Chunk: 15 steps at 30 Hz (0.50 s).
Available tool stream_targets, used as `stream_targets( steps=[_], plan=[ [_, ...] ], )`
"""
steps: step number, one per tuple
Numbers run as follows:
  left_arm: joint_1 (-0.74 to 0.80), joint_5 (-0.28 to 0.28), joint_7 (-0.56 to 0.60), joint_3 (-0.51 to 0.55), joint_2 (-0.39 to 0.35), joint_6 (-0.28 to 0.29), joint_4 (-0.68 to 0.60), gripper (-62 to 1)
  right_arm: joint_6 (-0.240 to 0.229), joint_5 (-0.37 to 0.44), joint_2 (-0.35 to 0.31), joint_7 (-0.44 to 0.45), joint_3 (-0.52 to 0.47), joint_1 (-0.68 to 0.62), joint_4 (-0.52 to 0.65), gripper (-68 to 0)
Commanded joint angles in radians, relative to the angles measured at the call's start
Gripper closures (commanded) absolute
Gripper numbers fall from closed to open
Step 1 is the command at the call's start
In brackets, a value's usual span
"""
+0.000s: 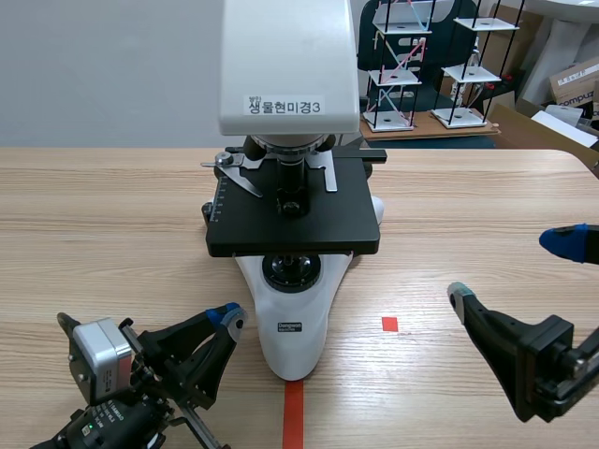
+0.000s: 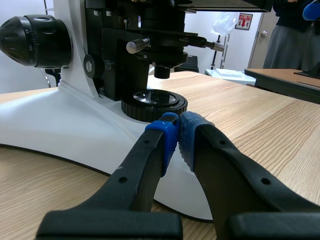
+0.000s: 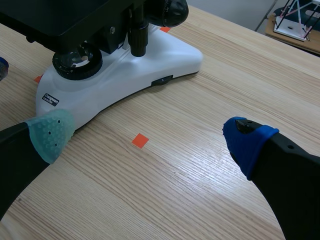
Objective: Return to the home posture
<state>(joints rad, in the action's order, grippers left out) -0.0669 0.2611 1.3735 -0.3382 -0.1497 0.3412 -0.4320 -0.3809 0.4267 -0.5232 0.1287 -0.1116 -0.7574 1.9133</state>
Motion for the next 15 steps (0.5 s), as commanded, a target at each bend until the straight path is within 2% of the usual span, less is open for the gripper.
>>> stream_targets(
  steps=[1, 5, 9, 13, 15],
  plan=[
    [-0.012, -0.009, 0.015, 0.001, 0.002, 0.001, -0.02, -4.3, -0.001, 0.004, 0.0, 0.011, -0.01, 0.004, 0.01, -67.9],
    [-0.01, -0.009, 0.014, 0.001, -0.004, -0.007, -0.027, -4.3, -0.001, 0.004, 0.0, 0.011, -0.01, 0.004, 0.01, -67.9],
    [0.005, -0.009, -0.001, 0.001, -0.051, -0.006, -0.053, -4.3, -0.001, 0.004, 0.0, 0.012, -0.01, 0.004, 0.01, -67.9],
    [0.076, -0.011, -0.146, 0.001, -0.14, 0.051, -0.202, -5.1, -0.001, 0.004, 0.0, 0.012, -0.01, 0.004, 0.01, -67.9],
    [0.124, -0.014, -0.179, 0.002, -0.193, 0.089, -0.288, -6.7, -0.001, 0.004, 0.0, 0.012, -0.01, 0.004, 0.01, -67.9]
  ],
)
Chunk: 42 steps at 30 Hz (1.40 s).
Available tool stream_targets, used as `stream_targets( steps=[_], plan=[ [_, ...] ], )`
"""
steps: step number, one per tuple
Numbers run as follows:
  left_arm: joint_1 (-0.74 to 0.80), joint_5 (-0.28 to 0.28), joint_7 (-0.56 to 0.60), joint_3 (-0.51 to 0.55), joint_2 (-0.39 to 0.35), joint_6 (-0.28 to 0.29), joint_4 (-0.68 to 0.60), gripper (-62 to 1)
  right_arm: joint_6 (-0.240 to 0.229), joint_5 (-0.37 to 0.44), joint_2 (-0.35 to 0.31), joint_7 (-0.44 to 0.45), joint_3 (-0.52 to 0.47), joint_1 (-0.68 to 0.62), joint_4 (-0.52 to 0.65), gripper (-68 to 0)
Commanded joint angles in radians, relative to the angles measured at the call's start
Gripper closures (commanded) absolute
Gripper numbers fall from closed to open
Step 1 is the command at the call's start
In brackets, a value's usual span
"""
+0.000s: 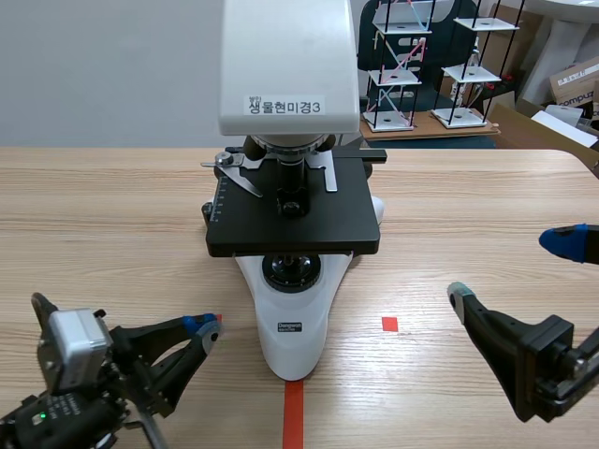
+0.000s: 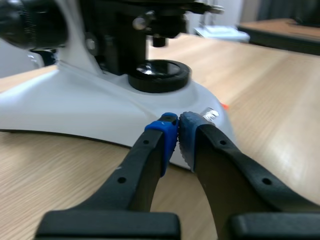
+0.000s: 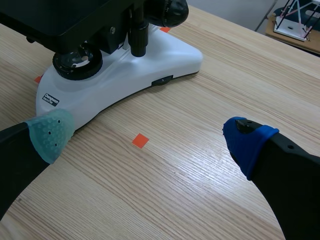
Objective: Return to the home posture
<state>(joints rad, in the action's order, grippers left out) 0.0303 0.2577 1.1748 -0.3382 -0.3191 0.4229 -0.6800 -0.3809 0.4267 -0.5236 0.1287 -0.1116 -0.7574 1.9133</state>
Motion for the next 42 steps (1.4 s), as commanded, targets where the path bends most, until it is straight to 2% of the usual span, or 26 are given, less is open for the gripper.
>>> stream_targets(
  steps=[1, 4, 9, 13, 16, 22, 25, 30, 34, 42],
  plan=[
    [0.053, -0.01, 0.011, 0.002, -0.052, 0.027, -0.085, -7.6, -0.001, 0.004, 0.001, 0.012, -0.01, 0.004, 0.01, -67.9],
    [0.146, -0.043, -0.053, 0.002, -0.14, 0.044, -0.228, -14.8, -0.001, 0.004, 0.001, 0.011, -0.01, 0.004, 0.01, -67.9],
    [0.305, -0.151, -0.235, 0.021, -0.281, 0.043, -0.454, -37.5, -0.001, 0.004, 0.001, 0.012, -0.01, 0.004, 0.01, -67.9],
    [0.436, -0.282, -0.383, 0.085, -0.373, 0.037, -0.632, -52.5, -0.001, 0.004, 0.001, 0.012, -0.01, 0.004, 0.01, -67.9],
    [0.515, -0.372, -0.507, 0.151, -0.425, 0.036, -0.767, -61.4, -0.001, 0.004, 0.001, 0.012, -0.01, 0.004, 0.01, -67.9],
    [0.608, -0.508, -0.731, 0.272, -0.483, 0.032, -0.981, -62.3, -0.001, 0.004, 0.001, 0.012, -0.01, 0.004, 0.01, -67.9],
    [0.634, -0.549, -0.8, 0.322, -0.482, -0.008, -1.058, -62.3, -0.001, 0.004, 0.001, 0.012, -0.01, 0.004, 0.01, -67.9],
    [0.673, -0.554, -0.813, 0.389, -0.461, -0.084, -1.162, -62.3, -0.001, 0.004, 0.001, 0.012, -0.01, 0.004, 0.01, -67.9],
    [0.672, -0.554, -0.856, 0.402, -0.451, -0.117, -1.196, -62.3, -0.001, 0.004, 0.001, 0.011, -0.01, 0.004, 0.01, -67.9],
    [0.667, -0.554, -0.858, 0.402, -0.451, -0.119, -1.2, -62.3, -0.001, 0.004, 0.001, 0.012, -0.01, 0.004, 0.01, -67.9]
  ],
)
